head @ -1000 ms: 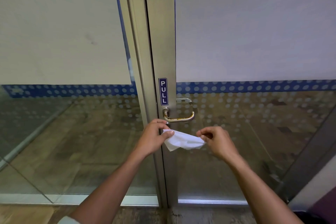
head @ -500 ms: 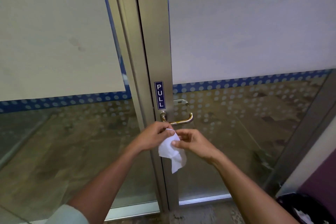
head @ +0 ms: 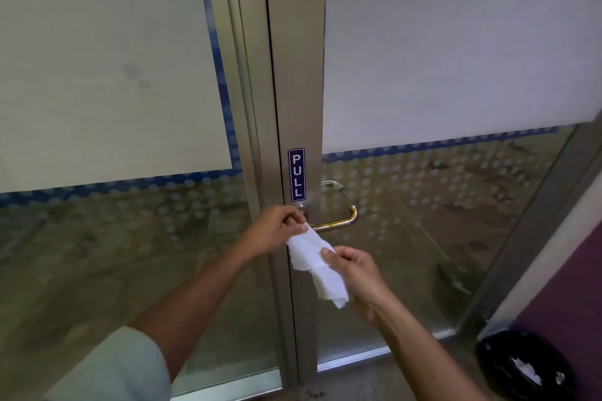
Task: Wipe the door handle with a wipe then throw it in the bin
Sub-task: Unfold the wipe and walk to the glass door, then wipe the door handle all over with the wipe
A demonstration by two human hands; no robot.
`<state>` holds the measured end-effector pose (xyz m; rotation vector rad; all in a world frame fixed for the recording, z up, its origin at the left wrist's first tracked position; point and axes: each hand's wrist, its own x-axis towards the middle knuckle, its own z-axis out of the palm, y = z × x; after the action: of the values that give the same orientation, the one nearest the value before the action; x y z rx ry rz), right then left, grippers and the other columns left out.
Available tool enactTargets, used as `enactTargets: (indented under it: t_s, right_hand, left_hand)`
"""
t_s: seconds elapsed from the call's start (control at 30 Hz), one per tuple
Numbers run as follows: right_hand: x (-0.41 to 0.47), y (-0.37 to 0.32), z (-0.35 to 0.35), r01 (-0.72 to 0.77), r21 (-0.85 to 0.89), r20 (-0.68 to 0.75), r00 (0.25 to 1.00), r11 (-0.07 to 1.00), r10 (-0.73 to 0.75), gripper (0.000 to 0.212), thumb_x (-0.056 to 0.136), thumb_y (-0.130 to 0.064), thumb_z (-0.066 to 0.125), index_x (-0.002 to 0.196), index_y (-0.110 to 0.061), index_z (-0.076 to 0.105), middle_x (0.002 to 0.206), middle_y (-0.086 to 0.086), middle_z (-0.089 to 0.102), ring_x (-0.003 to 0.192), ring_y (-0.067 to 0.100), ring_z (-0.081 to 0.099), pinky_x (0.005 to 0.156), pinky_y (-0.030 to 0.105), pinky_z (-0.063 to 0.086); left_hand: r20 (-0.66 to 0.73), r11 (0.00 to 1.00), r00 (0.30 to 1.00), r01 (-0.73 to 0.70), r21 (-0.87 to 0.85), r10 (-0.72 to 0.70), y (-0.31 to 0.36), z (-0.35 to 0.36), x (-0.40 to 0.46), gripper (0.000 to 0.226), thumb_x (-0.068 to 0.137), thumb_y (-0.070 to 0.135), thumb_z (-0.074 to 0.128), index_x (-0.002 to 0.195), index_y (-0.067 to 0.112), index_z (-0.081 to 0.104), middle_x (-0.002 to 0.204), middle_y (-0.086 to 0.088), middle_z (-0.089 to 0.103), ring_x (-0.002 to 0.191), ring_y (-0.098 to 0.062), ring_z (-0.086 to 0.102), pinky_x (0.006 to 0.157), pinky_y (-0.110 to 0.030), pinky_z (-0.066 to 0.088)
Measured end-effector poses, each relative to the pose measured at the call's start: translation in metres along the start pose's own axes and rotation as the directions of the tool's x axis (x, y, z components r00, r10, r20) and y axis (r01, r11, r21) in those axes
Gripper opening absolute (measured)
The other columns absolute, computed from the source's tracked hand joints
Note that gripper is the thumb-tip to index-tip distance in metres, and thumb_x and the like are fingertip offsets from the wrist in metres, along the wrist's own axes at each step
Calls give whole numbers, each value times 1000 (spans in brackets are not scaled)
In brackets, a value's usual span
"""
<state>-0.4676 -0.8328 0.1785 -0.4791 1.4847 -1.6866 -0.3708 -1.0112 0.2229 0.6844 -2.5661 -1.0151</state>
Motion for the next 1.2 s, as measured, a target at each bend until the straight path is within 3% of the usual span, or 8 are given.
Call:
enactTargets:
  t_s: [0.1, 0.17, 0.3, 0.43, 0.63, 0.8, 0.93, 1.2]
  right_hand:
    - [-3, -2, 1, -35, 58, -43, 998, 998, 37, 27, 91, -14, 69, 105, 9, 65, 92, 23, 70, 80, 31, 65, 63, 35, 50]
    - [-4, -6, 0, -14, 71, -100, 995, 997, 21, 25, 91, -11, 68, 107, 9, 65, 95, 26, 70, 83, 34, 65, 64, 37, 51]
    - [4, -14, -4, 143, -64, -320, 935, 988, -156, 17, 91, -12, 68, 100, 2, 72, 98, 22, 74, 83, 30, 68, 76, 41, 55]
    - [16, -24, -7, 205, -207, -412, 869, 957, -275, 9, 89, -22, 71, 92, -16, 77, 96, 3, 78, 90, 16, 72, 84, 34, 55]
    - [39, -41, 4, 172, -479, -422, 815, 861, -397, 16, 87, -36, 67, 87, -26, 79, 84, -12, 77, 86, 10, 72, 81, 33, 57]
    - [60, -54, 21, 151, -718, -328, 788, 680, -521, 30, 93, -31, 59, 87, -7, 75, 77, 12, 75, 74, 25, 70, 74, 46, 59]
    - [78, -62, 37, 103, -885, -192, 808, 454, -557, 35, 96, -22, 55, 65, -13, 67, 57, 2, 61, 53, 18, 59, 53, 30, 46]
    - [101, -52, 75, -14, -979, -91, 921, 201, -379, 13, 93, -13, 61, 99, -6, 70, 86, 9, 69, 72, 25, 62, 60, 30, 48]
  left_hand:
    - [-101, 998, 993, -65, 23, 67, -2, -9, 13, 16, 96, 24, 66, 112, 23, 67, 100, 8, 66, 89, -4, 61, 77, -20, 49]
    - [-201, 927, 926, -261, 268, 319, -1, -23, 23, 21, 96, 20, 66, 116, 14, 68, 105, 0, 68, 92, -10, 61, 84, -31, 53]
    - [-112, 444, 611, -424, 789, 784, 3, -52, 47, 35, 79, 11, 78, 112, 1, 72, 113, -19, 70, 110, -38, 62, 95, -52, 52]
    - [97, 147, 646, -313, 938, 757, 2, -70, 69, 73, 79, 32, 76, 143, 6, 52, 157, -20, 41, 148, -43, 25, 121, -61, 16]
    - [224, -70, 670, -248, 966, 708, -15, -82, 89, 76, 101, 52, 38, 161, 10, 18, 168, -22, 9, 155, -44, 1, 124, -59, -5]
    - [239, -133, 648, -210, 969, 723, -21, -78, 97, 77, 103, 54, 26, 162, 8, 10, 169, -23, 1, 155, -43, -2, 123, -60, -9]
    - [242, -146, 624, -202, 969, 743, -24, -77, 99, 77, 103, 54, 24, 162, 7, 8, 168, -23, 0, 155, -44, -2, 123, -60, -7]
    - [240, -152, 601, -194, 969, 762, -22, -77, 99, 76, 103, 52, 17, 162, 5, 6, 168, -24, 0, 155, -44, 1, 124, -60, -5]
